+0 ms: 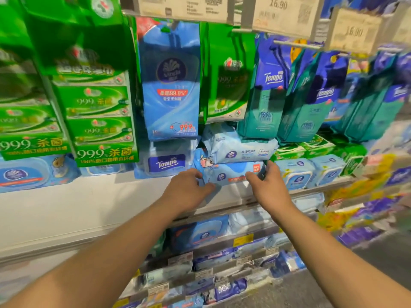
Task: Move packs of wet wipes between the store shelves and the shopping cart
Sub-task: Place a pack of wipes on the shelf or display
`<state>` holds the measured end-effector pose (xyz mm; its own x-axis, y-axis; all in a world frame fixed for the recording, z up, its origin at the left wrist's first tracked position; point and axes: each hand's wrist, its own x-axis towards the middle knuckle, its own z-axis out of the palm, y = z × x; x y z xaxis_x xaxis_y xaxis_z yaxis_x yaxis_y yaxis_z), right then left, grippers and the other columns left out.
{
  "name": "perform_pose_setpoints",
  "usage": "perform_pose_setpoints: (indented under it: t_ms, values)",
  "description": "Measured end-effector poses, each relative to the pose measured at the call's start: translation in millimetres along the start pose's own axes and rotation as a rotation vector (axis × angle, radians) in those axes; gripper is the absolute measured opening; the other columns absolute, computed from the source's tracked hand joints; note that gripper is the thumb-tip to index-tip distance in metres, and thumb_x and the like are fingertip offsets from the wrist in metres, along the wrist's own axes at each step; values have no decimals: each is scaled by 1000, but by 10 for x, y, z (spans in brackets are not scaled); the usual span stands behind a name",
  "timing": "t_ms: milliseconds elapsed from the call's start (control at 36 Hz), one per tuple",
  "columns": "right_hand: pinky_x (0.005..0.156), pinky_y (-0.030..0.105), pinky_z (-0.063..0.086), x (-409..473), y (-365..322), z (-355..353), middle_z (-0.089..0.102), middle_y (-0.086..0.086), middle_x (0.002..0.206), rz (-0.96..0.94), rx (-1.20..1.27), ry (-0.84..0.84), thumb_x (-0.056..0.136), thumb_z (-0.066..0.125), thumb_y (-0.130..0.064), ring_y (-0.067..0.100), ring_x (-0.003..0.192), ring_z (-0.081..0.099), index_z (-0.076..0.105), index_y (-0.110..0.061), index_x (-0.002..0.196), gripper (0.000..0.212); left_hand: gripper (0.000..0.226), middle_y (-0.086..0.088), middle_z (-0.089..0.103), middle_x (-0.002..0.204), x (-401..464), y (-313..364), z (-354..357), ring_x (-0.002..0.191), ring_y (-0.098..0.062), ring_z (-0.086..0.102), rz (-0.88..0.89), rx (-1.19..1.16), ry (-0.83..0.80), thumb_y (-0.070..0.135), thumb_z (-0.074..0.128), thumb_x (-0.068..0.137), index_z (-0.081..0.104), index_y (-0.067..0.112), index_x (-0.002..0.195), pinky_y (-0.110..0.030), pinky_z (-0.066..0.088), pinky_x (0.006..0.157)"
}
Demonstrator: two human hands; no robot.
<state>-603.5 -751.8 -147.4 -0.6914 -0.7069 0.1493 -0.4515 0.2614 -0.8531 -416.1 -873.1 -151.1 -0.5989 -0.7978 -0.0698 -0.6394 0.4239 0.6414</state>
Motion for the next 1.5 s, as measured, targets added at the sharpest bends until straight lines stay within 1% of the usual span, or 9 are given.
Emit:
perform_pose_setpoints:
  t_ms: [167, 333, 472, 667, 1000, 1111, 1250, 1417, 1500]
  values:
    - [81, 34, 52, 155, 125, 63, 68, -5, 109, 40, 67, 4, 87, 69, -18, 17, 99, 65, 55, -19, 124, 39, 66, -16, 63, 110, 114, 101, 198, 102, -34, 60, 34, 371, 77, 70, 42, 95, 60, 8, 110, -40, 48, 81]
    - [67, 3, 46, 166, 252, 26, 71, -15, 101, -109, 74, 40, 89, 68, -10, 3, 92, 67, 65, -23, 115, 29, 38, -9, 64, 121, 181, 171, 241, 111, -32, 62, 53, 444, 57, 51, 39, 105, 58, 22, 121, -40, 48, 88]
    - [85, 30, 55, 174, 354, 41, 72, -7, 115, -165, 100, 21, 87, 69, -32, 7, 107, 67, 64, -20, 124, 39, 40, -9, 64, 120, 156, 168, 212, 114, -31, 62, 73, 597, 19, 49, 32, 108, 58, 21, 120, -37, 47, 84]
    - [111, 55, 42, 62, 484, 104, 40, 6, 158, -116, 162, 24, 74, 43, -92, 28, 142, 44, 25, -21, 155, 110, 43, -7, 68, 119, -35, 167, 179, 108, -31, 63, 75, 528, 53, 56, 33, 106, 61, 26, 120, -36, 43, 83]
    - [99, 30, 47, 150, 283, -21, 55, -9, 134, -46, 478, -48, 105, 51, -31, 11, 121, 54, 48, -15, 144, 41, 35, 4, 70, 112, -336, -218, -77, 106, -24, 63, 230, 561, 87, 61, 35, 103, 57, 34, 107, -40, 51, 83]
    - [85, 27, 59, 192, 218, -51, 70, -1, 123, 66, 757, -196, 104, 49, -27, 6, 93, 68, 55, -9, 137, 37, 43, 13, 66, 87, -379, -312, -150, 78, -6, 57, 180, 299, 30, 67, 48, 89, 54, 24, 87, -35, 51, 75]
    - [78, 30, 61, 228, 117, -106, 77, 0, 112, 75, 915, -293, 108, 22, -26, 18, 102, 73, 61, -11, 131, 48, 19, 4, 68, 94, -323, -157, -146, 79, -18, 58, -137, -707, 247, 39, 72, 83, 62, 25, 90, -33, 45, 73]
    - [83, 41, 61, 290, -26, -20, 75, 8, 116, 163, 881, -248, 103, 35, -57, 28, 104, 73, 69, -19, 127, 56, 31, -5, 70, 110, -155, 329, -92, 109, -25, 62, -117, -719, 463, 46, 55, 96, 67, 18, 99, -50, 46, 107]
    - [90, 45, 59, 315, -29, -11, 76, 8, 113, 206, 835, -242, 100, 38, -59, 30, 103, 74, 70, -21, 126, 56, 36, 0, 70, 108, -232, 503, -51, 108, -21, 62, -77, -706, 463, 50, 48, 88, 68, 21, 96, -40, 49, 99]
